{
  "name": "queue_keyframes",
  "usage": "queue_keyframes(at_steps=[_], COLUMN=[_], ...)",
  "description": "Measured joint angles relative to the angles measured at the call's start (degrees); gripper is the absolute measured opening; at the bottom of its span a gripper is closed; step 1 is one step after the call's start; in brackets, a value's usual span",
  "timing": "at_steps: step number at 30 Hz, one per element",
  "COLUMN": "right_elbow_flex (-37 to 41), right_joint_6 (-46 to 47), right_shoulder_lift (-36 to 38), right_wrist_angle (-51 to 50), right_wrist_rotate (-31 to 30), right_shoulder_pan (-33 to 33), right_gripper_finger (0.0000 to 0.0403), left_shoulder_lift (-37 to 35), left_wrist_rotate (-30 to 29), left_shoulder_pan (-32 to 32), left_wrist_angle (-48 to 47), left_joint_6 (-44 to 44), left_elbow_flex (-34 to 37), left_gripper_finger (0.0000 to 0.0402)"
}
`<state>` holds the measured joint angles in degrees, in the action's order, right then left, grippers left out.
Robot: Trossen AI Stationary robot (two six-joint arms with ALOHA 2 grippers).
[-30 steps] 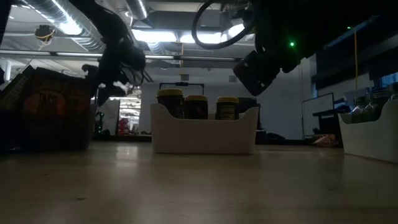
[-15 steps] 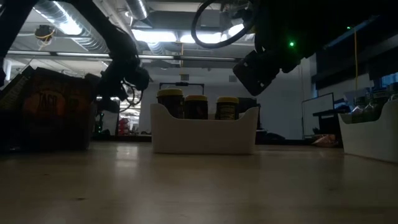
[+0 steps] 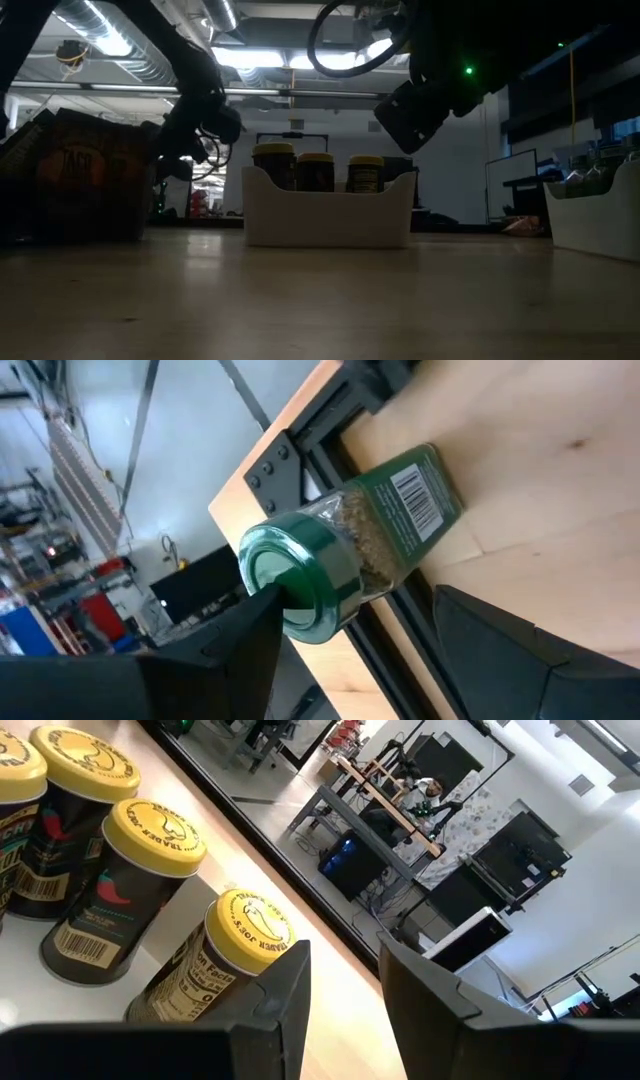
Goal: Sort spices by type
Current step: Put the green seasoning bottle into the right white bin
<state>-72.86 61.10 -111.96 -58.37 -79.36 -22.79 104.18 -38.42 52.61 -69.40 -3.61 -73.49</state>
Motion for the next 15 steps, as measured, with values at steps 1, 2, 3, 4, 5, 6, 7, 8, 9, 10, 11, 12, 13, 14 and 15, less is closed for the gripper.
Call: queue_keyframes(at_steps=[1,2,3,4,5,6,7,8,9,10,11,12,13,14,15], right_elbow_flex=[0.00,0.00,0.00,0.00,0.00,0.00,0.00,0.00,0.00,0.00,0.00,0.00,0.00,0.00,0.00], right_joint_6=[0.00,0.00,0.00,0.00,0.00,0.00,0.01,0.02,0.02,0.01,0.00,0.02,0.02,0.02,0.02], right_shoulder_lift=[0.00,0.00,0.00,0.00,0.00,0.00,0.00,0.00,0.00,0.00,0.00,0.00,0.00,0.00,0.00], right_wrist_angle=[0.00,0.00,0.00,0.00,0.00,0.00,0.00,0.02,0.02,0.01,0.02,0.02,0.04,0.12,0.27], right_wrist_rotate=[-0.08,-0.10,-0.10,-0.14,-0.22,-0.48,-0.60,-0.61,-0.61,-0.61,-0.61,-0.61,-0.61,-0.61,-0.61], right_shoulder_pan=[0.00,0.00,0.00,0.00,0.00,0.00,0.00,0.00,0.00,0.00,0.00,0.00,0.00,0.00,0.00], right_gripper_finger=[0.0121,0.0121,0.0121,0.0121,0.0121,0.0121,0.0121,0.0121,0.0121,0.0121,0.0121,0.0121,0.0121,0.0121,0.0121], left_shoulder_lift=[-0.06,-0.23,-0.53,-0.98,-1.58,-2.26,-2.85,-3.56,-4.33,-5.08,-5.64,-6.05,-6.22,-6.31,-6.33], left_wrist_rotate=[0.10,0.33,0.68,1.26,1.85,2.58,3.47,4.65,6.13,7.93,9.54,10.25,10.17,10.01,9.78], left_shoulder_pan=[-0.43,-0.85,-1.24,-1.64,-2.06,-2.46,-2.82,-3.09,-3.24,-3.34,-3.35,-3.31,-3.13,-2.85,-2.38], left_wrist_angle=[-0.07,-0.18,-0.37,-0.44,-0.29,-0.10,-0.11,-0.27,-0.39,-0.34,-0.24,-0.22,-0.20,-0.18,-0.18], left_joint_6=[0.32,0.66,0.82,0.90,0.96,0.96,0.92,0.95,1.01,1.01,1.03,1.18,1.43,1.64,1.83], left_elbow_flex=[-0.01,-0.02,0.00,0.00,0.02,0.02,0.03,0.09,0.12,0.15,0.17,0.18,0.20,0.20,0.20], left_gripper_finger=[0.0237,0.0237,0.0237,0.0237,0.0237,0.0237,0.0237,0.0237,0.0237,0.0237,0.0237,0.0237,0.0237,0.0237,0.0237])
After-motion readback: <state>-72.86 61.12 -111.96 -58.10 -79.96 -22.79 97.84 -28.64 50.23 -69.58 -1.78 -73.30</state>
